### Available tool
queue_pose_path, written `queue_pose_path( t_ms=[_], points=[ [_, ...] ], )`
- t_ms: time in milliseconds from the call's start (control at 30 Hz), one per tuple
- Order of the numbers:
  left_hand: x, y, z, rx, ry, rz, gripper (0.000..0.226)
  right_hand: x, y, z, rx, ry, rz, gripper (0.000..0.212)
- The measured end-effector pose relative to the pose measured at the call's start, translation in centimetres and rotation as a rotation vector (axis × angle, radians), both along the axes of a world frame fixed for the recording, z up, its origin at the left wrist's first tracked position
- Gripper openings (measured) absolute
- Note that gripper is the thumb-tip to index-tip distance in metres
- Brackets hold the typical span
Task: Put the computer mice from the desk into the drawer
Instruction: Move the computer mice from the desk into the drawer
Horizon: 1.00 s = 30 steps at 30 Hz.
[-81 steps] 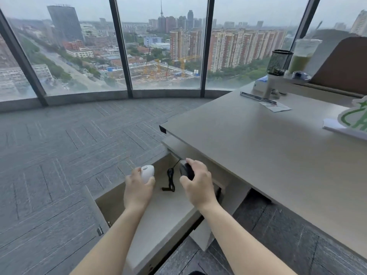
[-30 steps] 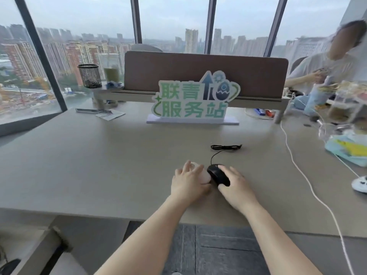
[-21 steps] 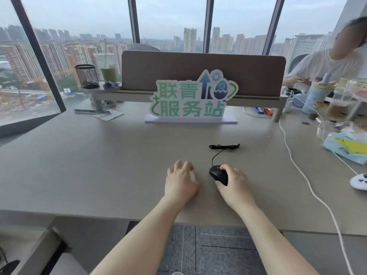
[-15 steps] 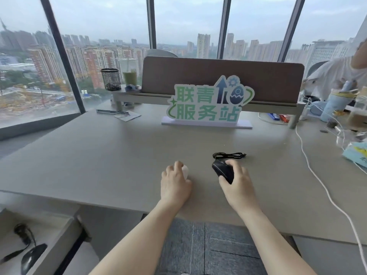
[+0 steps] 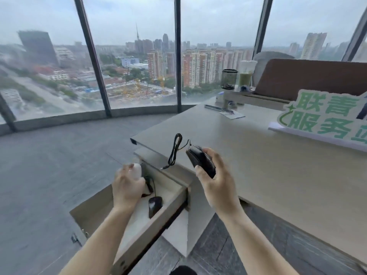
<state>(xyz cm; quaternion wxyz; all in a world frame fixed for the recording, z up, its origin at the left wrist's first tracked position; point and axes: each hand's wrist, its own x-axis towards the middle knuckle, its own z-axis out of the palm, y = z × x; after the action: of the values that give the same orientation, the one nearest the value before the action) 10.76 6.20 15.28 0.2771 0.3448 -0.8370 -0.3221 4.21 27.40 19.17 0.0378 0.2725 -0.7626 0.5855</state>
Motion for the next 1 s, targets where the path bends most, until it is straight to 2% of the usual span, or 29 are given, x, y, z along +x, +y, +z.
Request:
queue_pose_path(
  t_ms=[33,67,167,233,333,433,567,633,767,867,1000],
  points=[
    [1.0,-1.6,-0.9,0.004,-0.082,0.015,0.019,0.6,-2.2,-1.1,0.015,-0.043,0.061,0.040],
    [1.9,-3.3,-2.1,0.025,-0.166,0.036,0.005,1.3,-4.3,-2.3,0.034,-0.085,0.113,0.039],
    [3.3,-7.7,-7.1,0.150,-0.355,0.144,0.049,3.0,-9.8,-6.4,0.150,-0.169,0.206,0.042],
    [4.0,-9.5,-9.8,0.172,-0.479,0.170,0.057,3.5,-13.1,-9.5,0.289,-0.227,0.219,0.045],
    [4.3,-11.1,-12.7,0.141,-0.665,0.149,0.053,3.9,-17.1,-13.6,0.535,-0.285,0.183,0.051],
    [3.9,-12.2,-15.2,0.114,-0.778,0.152,0.040,4.0,-20.1,-16.0,0.832,-0.251,0.195,0.057],
    [3.2,-13.2,-17.3,0.154,-0.857,0.123,0.036,3.8,-22.9,-17.5,1.122,-0.193,0.272,0.059],
    [3.0,-13.4,-18.0,0.186,-0.905,0.102,0.039,3.6,-23.5,-18.3,1.226,-0.194,0.303,0.061],
    [3.1,-13.6,-18.0,0.248,-1.036,0.045,0.060,3.6,-23.8,-19.4,1.340,-0.152,0.340,0.065],
    [3.3,-13.7,-16.6,0.181,-0.956,0.038,0.047,3.8,-23.2,-19.2,1.313,-0.084,0.351,0.058],
    [4.9,-14.1,-13.3,0.093,-0.537,0.085,0.046,4.5,-20.9,-17.3,0.964,0.002,0.322,0.037]
  ],
)
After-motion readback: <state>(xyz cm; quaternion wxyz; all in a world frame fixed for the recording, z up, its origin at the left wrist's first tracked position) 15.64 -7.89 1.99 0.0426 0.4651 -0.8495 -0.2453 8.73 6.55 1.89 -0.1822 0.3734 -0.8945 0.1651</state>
